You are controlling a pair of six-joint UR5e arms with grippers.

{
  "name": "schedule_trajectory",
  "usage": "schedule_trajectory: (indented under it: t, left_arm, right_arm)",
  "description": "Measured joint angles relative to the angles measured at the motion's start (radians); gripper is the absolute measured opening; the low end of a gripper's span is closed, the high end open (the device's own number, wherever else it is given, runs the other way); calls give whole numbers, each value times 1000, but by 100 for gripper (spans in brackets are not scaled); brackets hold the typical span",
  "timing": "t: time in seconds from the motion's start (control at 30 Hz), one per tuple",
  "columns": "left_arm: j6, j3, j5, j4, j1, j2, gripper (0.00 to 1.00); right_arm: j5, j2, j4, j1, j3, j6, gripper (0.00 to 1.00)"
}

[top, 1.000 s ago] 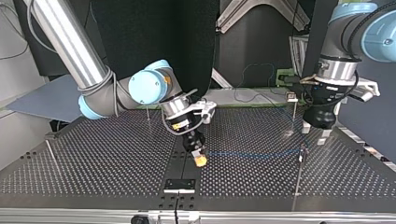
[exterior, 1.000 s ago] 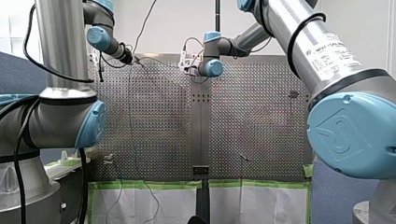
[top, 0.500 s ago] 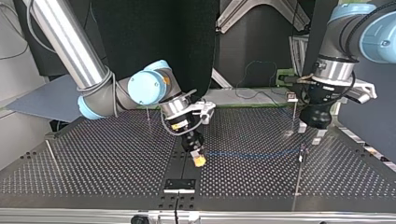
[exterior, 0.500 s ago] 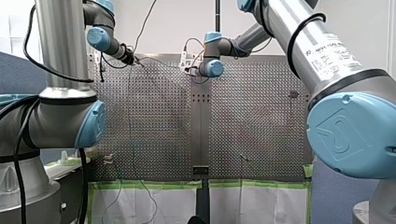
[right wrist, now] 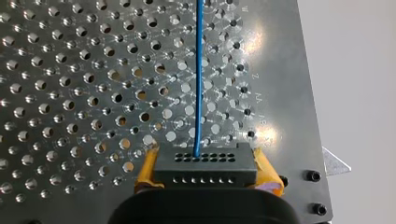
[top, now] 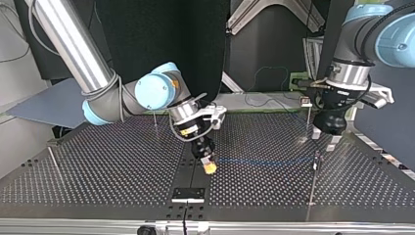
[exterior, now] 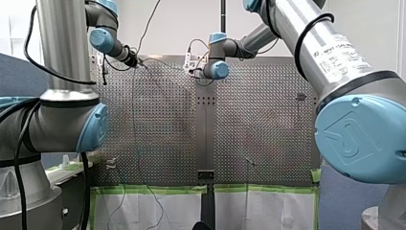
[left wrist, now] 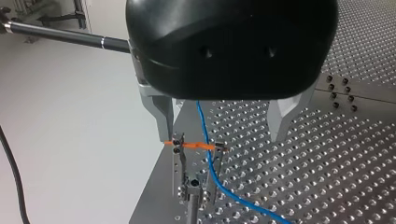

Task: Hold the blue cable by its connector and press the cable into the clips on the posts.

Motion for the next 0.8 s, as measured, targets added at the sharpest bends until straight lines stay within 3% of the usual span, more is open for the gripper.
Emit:
schedule_trajectory:
  t: [0.2,0.53,0.8]
  left_arm:
    - [-7,0,3,0,-2,-1,100]
    - [6,0,53,2,-22,2,100]
    - [14,0,59,4,-28,3,100]
  right_arm:
    - [0,0,1,-1,-1,-1,0]
    - [0,0,2,0,-1,-1,0]
    - [0,0,3,0,0,-2,0]
